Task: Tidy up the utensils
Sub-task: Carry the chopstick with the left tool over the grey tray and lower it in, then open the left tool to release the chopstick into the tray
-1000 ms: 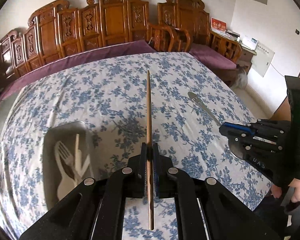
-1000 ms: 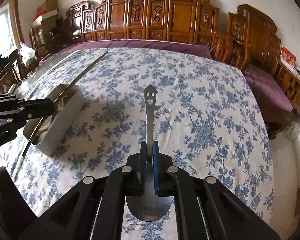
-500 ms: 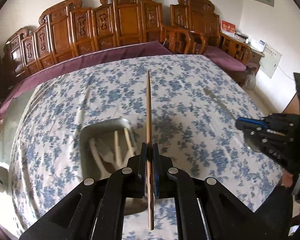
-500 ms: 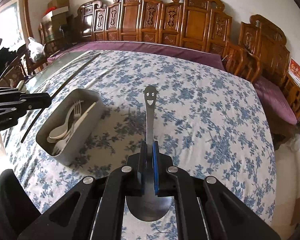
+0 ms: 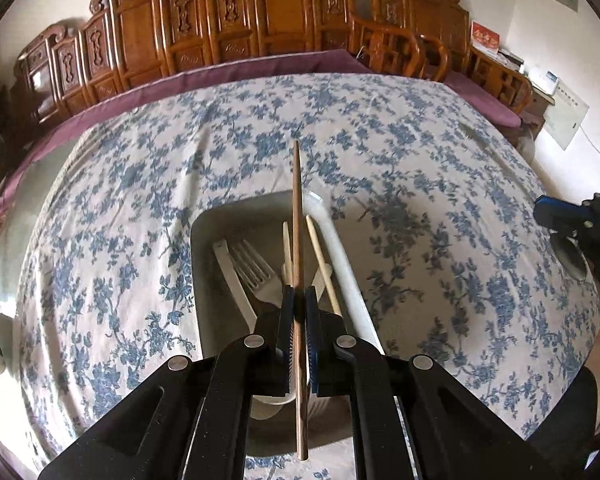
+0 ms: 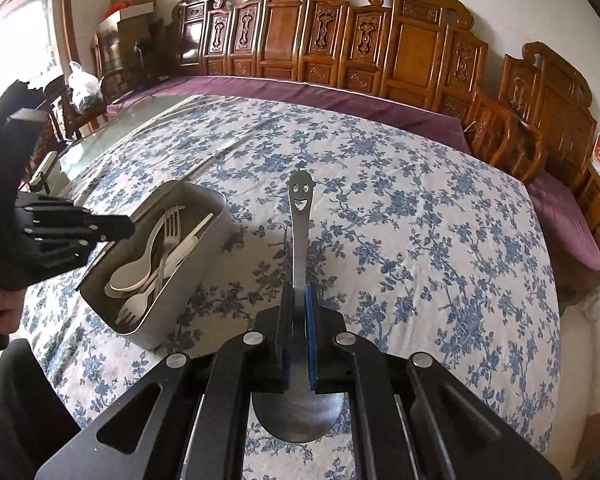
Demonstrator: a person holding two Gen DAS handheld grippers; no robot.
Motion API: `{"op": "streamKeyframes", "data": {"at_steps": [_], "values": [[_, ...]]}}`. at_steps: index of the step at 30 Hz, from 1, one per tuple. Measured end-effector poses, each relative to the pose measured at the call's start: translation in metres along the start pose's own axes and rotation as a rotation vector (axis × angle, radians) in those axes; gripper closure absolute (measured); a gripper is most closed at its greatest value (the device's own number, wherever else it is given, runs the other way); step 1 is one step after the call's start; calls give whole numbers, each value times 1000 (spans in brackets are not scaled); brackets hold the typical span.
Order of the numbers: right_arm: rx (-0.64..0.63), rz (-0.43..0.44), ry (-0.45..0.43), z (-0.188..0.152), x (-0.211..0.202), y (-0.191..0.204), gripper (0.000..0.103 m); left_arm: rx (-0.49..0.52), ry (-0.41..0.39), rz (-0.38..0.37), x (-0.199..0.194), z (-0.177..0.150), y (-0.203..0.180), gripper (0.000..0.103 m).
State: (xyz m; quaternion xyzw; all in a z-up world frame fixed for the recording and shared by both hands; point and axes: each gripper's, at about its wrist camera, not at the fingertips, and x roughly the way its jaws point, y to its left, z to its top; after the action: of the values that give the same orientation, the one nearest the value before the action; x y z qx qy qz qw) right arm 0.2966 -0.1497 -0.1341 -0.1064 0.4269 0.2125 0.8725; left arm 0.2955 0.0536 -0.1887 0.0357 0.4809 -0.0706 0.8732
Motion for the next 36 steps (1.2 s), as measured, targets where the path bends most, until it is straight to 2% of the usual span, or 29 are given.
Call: {"op": "streamKeyframes", "data": {"at_steps": [18, 24, 28, 36], "values": [[-26, 19, 14, 6, 12, 17, 96, 14, 62, -11, 28, -20, 5, 98], [-41, 30, 15, 9, 13, 31, 96, -16, 31, -1, 15, -20, 14, 96], [-54, 43, 13, 13, 12, 45, 96, -32, -2, 3, 0, -20, 25, 85], [-85, 73, 4, 27, 14, 81, 96, -67, -52, 14, -32, -26, 49, 80]]}}
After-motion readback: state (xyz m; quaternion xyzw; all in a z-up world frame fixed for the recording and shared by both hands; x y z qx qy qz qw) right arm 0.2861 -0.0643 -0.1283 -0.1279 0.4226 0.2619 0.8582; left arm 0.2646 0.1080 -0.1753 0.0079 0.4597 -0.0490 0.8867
